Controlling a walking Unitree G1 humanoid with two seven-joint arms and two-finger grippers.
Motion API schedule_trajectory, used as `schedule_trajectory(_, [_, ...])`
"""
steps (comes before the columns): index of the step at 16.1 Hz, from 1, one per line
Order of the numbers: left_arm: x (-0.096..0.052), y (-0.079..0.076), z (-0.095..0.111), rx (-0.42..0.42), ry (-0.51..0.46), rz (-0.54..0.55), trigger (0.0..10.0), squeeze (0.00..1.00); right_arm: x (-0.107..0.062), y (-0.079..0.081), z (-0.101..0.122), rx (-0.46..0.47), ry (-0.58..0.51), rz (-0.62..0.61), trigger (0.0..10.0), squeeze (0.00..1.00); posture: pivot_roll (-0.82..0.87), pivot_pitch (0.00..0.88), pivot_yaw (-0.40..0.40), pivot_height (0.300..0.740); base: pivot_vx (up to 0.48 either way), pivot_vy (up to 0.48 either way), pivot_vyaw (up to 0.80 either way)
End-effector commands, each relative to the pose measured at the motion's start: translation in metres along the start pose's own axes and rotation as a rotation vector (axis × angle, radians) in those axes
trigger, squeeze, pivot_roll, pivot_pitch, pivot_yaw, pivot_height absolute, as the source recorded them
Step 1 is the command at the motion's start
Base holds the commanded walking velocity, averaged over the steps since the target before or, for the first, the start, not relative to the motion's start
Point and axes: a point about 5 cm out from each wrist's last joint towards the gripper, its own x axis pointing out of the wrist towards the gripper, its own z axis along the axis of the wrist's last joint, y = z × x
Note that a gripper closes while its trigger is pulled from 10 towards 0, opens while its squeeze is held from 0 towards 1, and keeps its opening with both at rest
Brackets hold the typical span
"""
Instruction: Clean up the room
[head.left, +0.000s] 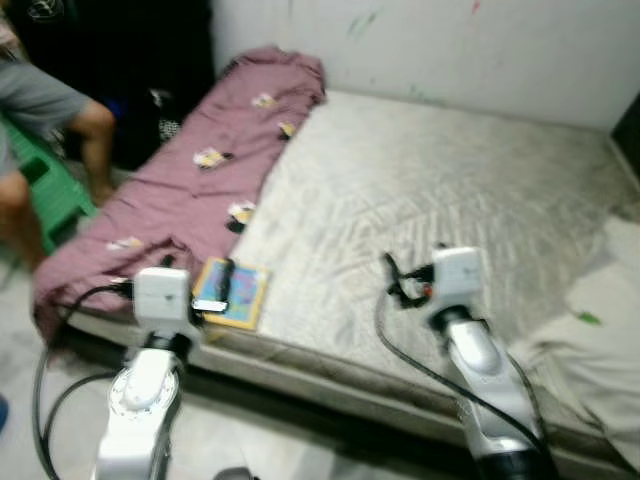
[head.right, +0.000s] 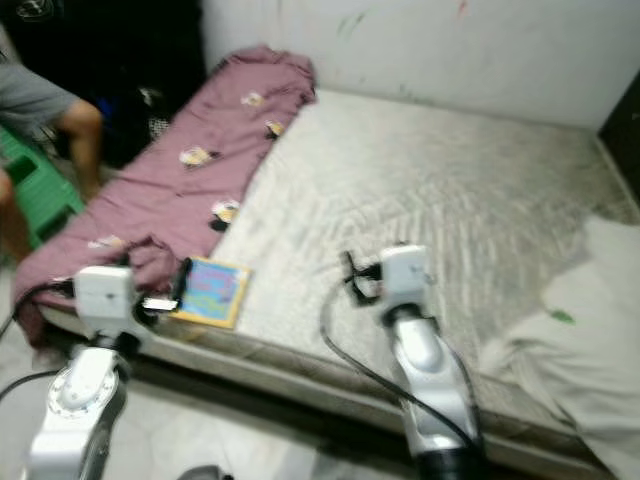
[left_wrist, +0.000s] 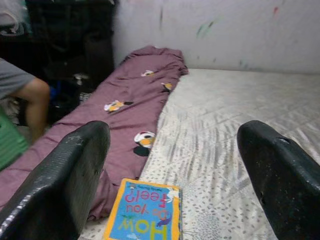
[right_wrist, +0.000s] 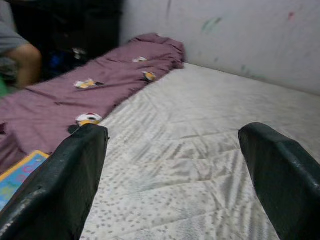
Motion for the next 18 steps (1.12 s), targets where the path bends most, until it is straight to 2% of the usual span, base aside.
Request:
schedule_trajectory(1, [0.0023, -0.0034, 0.0006, -0.003, -0.006, -0.006, 10.0, 0.00, -0.0002, -0.0098, 0.0016, -0.014, -0.005, -0.034, 10.0, 0.00, 0.02, 0.000, -0.031, 0.740, 0.000, 0.000, 0.00])
schedule_trajectory(5, [0.0082, -0.0013, 0.0059, -0.024, -0.026, 0.015, 10.0, 0.00, 0.0031, -0.0090, 0.0025, -0.027, -0.008, -0.042, 10.0, 0.00, 0.01, 0.013, -0.030, 0.740, 0.000, 0.000, 0.00])
schedule_trajectory(9, [0.0044, -0.0066, 0.0060, -0.041, -0.036, -0.051, 10.0, 0.00, 0.0011, -0.0080, -0.0004, -0.008, -0.002, -0.053, 10.0, 0.00, 0.01, 0.007, -0.016, 0.740, 0.000, 0.000, 0.00])
schedule_trajectory(12, [0.0067, -0.0084, 0.0074, -0.052, -0.042, -0.062, 10.0, 0.00, 0.0007, -0.0098, -0.0022, 0.007, 0.007, -0.060, 10.0, 0.00, 0.01, 0.002, -0.021, 0.740, 0.300, 0.000, -0.73])
schedule_trajectory(18, [0.0062, -0.0093, 0.0055, -0.056, -0.035, -0.061, 10.0, 0.00, 0.0012, -0.0102, -0.0019, -0.001, 0.009, -0.050, 10.0, 0.00, 0.01, 0.000, -0.031, 0.740, 0.304, 0.000, 0.00])
